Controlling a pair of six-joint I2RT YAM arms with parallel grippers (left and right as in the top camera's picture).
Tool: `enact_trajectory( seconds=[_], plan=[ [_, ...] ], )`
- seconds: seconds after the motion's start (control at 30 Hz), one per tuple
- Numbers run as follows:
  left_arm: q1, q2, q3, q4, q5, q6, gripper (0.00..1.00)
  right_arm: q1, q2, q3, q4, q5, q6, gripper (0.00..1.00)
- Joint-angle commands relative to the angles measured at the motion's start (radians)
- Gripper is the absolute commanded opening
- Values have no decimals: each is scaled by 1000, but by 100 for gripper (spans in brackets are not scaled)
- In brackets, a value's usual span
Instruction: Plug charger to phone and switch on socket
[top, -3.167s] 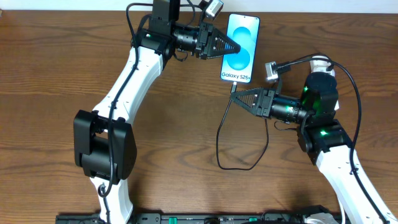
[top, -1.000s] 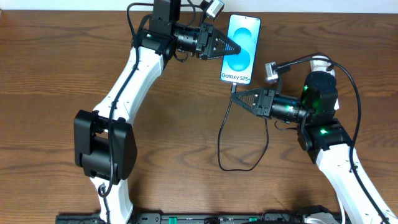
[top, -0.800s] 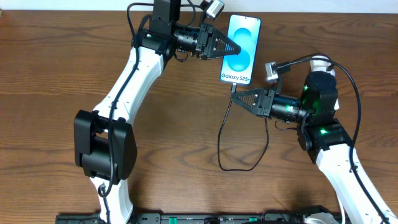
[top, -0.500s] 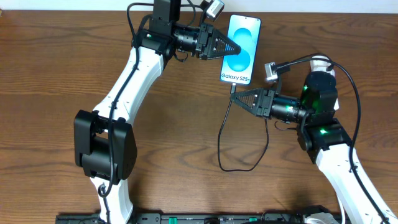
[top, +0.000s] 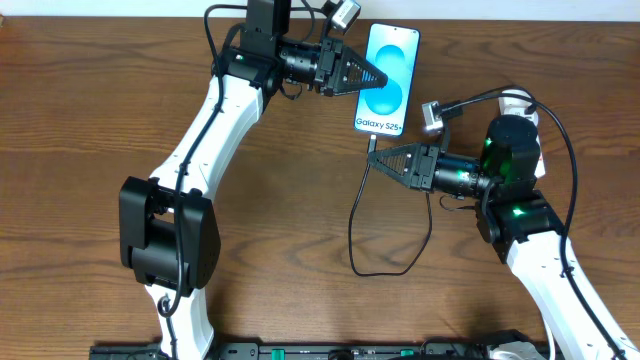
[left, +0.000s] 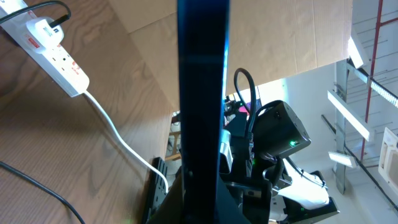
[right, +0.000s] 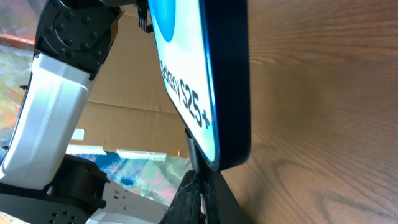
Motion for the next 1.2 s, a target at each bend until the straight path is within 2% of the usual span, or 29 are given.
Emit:
enact_trajectory(
  seconds=[0.0, 1.17],
  plan=[
    [-4, -43, 4, 5, 24, 21, 7, 4, 2, 2, 3, -7, -9, 1],
    [-4, -43, 4, 5, 23, 24, 7, -23, 2, 2, 23, -18, -9, 1]
  ],
)
